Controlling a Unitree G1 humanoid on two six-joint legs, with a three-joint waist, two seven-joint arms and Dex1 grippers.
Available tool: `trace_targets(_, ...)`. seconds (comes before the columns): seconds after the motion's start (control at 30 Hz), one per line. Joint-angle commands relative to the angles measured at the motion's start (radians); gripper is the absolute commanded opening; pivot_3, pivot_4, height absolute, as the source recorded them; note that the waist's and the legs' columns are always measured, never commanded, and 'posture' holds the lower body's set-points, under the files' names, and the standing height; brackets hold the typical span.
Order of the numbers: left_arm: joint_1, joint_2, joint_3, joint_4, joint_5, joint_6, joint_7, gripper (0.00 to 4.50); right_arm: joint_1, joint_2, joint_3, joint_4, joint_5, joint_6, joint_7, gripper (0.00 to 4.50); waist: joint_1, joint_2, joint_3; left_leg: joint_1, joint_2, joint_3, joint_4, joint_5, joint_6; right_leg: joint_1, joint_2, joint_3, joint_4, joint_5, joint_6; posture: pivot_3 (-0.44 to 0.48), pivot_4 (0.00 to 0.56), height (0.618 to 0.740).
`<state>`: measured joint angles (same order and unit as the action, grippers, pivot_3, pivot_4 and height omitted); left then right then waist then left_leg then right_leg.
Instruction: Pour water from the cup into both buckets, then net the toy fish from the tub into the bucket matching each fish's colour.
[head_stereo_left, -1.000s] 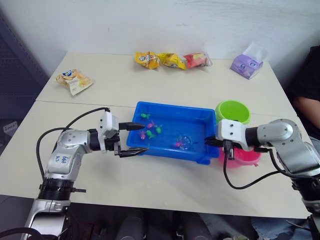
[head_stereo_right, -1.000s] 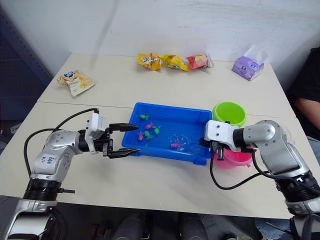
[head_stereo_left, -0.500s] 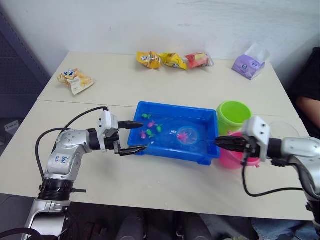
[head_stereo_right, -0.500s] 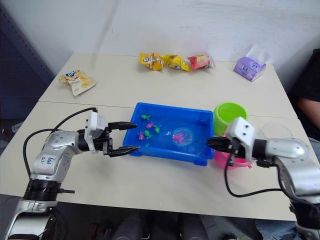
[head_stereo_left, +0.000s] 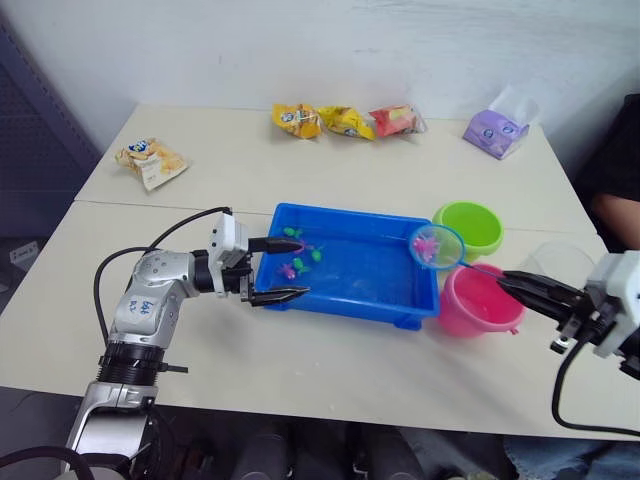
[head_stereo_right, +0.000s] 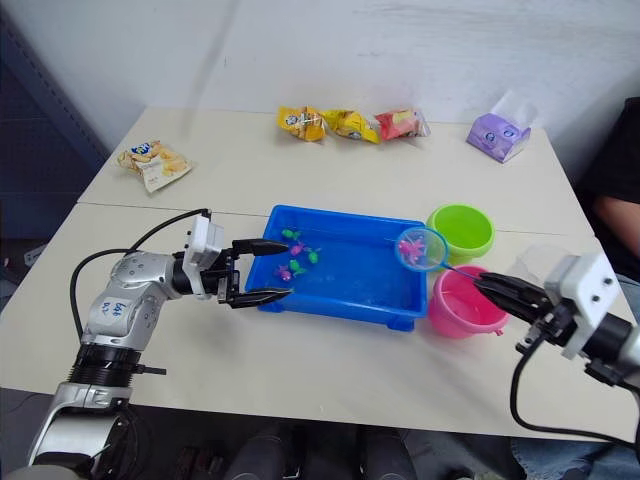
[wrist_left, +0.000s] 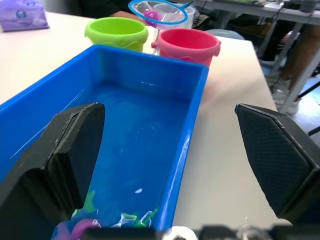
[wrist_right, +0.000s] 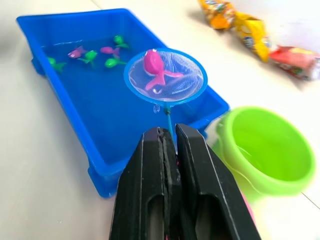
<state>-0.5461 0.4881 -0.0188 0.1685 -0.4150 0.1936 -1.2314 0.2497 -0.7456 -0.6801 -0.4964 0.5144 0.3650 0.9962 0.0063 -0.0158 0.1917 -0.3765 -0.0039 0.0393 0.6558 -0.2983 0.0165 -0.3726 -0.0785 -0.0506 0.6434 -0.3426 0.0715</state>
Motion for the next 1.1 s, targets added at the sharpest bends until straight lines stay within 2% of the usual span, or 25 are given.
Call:
trace_targets(0.03,-0.044,-0.027,-0.012,0.016,-0.013,-0.021,-0.022,4.49,0.059,0.047,-0.130,-0.033,0.008,-0.119,0.000,0.00,0.000,0.000,0.000,0.000,0.000,0.000,0.000,0.000,0.000,0.000,0.000,0.000,0.000,0.000,0.000,0.000,0.150,0.740)
trace_targets(0.13,-0.067,-0.056,-0.032,0.038,-0.009,-0.026,-0.038,4.49,0.134,0.098,-0.191,-0.003,-0.049,-0.241,-0.007,0.00,-0.003,0.000,0.000,0.001,0.000,0.001,-0.001,0.000,0.000,0.000,0.000,0.001,0.000,0.000,0.000,0.000,0.150,0.740)
trace_targets(0.23,-0.079,-0.073,-0.042,0.057,-0.004,-0.031,-0.047,4.49,0.186,0.120,-0.187,0.042,-0.130,-0.385,0.001,0.00,-0.006,0.000,0.000,0.002,0.000,0.001,-0.002,0.000,0.000,0.000,0.001,0.001,0.000,0.000,0.000,0.000,0.150,0.740)
trace_targets(0.4,-0.091,-0.091,-0.051,0.066,-0.002,-0.033,-0.050,4.49,0.207,0.115,-0.161,0.232,-0.366,-0.860,-0.030,0.00,-0.009,0.000,0.000,0.004,0.000,0.003,-0.004,0.001,-0.001,0.000,0.001,0.003,0.001,0.000,0.000,0.000,0.150,0.740)
trace_targets(0.6,-0.087,-0.104,-0.065,0.009,-0.014,-0.007,-0.037,4.49,0.158,0.111,-0.186,0.447,-0.656,-1.280,-0.254,0.00,-0.008,0.000,0.000,0.006,0.000,0.004,-0.005,0.001,-0.003,0.001,0.001,0.004,0.000,0.000,0.000,0.000,0.150,0.740)
trace_targets(0.8,-0.074,-0.112,-0.085,-0.039,-0.017,0.020,-0.032,4.49,0.131,0.093,-0.208,0.523,-0.920,-1.516,-0.467,0.00,-0.009,0.000,0.000,0.006,0.000,0.004,-0.005,0.002,-0.003,0.001,0.001,0.004,0.000,0.000,0.000,0.000,0.150,0.740)
trace_targets(0.93,-0.074,-0.122,-0.088,-0.052,-0.019,0.031,-0.024,4.49,0.098,0.096,-0.274,0.574,-1.108,-1.619,-0.648,0.00,-0.009,0.000,0.000,0.006,0.000,0.005,-0.005,0.003,-0.005,0.001,0.002,0.004,0.001,0.000,0.000,0.000,0.150,0.740)
trace_targets(1.1,-0.081,-0.131,-0.092,-0.056,-0.021,0.041,-0.017,4.49,0.089,0.079,-0.288,0.601,-1.287,-1.639,-0.843,0.00,-0.009,0.000,0.000,0.006,0.000,0.005,-0.005,0.003,-0.005,0.001,0.002,0.004,0.001,0.000,-0.001,0.000,0.150,0.740)
